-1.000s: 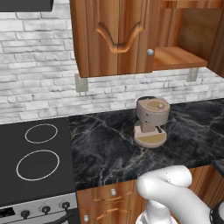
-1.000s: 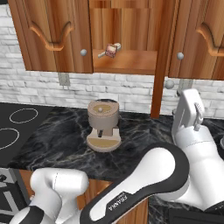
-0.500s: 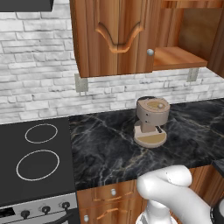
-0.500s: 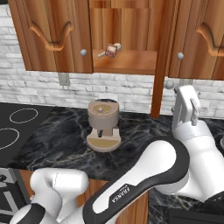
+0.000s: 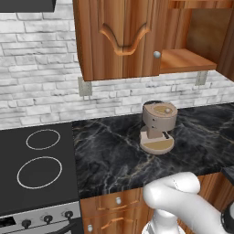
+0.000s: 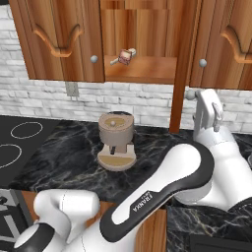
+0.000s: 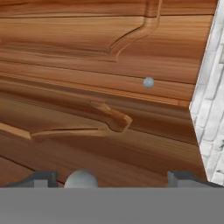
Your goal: Pick up the bar soap and dish brush from the sink, and place them back in the cabinet, and close the cabinet doors.
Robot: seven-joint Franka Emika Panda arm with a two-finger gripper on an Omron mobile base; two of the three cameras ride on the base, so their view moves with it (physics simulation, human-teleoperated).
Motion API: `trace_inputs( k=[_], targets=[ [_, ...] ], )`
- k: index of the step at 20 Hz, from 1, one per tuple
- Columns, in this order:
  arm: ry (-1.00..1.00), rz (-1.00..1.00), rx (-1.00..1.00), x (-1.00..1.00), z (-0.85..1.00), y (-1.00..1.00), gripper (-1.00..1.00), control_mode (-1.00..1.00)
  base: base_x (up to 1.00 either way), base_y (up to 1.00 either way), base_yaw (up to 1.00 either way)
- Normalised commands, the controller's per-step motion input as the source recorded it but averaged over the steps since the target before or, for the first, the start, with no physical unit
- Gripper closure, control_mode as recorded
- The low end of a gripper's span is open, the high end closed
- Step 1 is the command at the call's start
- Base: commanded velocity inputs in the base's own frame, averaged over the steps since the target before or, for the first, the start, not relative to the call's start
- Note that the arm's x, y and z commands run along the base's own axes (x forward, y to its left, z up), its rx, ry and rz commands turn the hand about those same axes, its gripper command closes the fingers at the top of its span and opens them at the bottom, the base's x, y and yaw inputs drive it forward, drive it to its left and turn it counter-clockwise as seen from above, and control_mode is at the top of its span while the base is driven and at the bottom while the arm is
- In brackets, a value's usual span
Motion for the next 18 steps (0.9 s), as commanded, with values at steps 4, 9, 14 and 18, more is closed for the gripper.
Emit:
trace_inputs(
  k=[4,9,14,18],
  targets=[
    [0.00,0.00,0.00,0.34,0.01,0.00,-1.00,-1.00,0.00,0.00,0.00],
    [0.00,0.00,0.00,0.31,0.00,0.00,-1.00,-1.00,0.00,0.00,0.00],
    [0.02,0.06,0.00,0.12,0.00,0.00,-1.00,-1.00,0.00,0.00,0.00],
    [0.02,0.18,0.00,0.00,0.00,0.04,-1.00,-1.00,0.00,0.00,0.00]
  ],
)
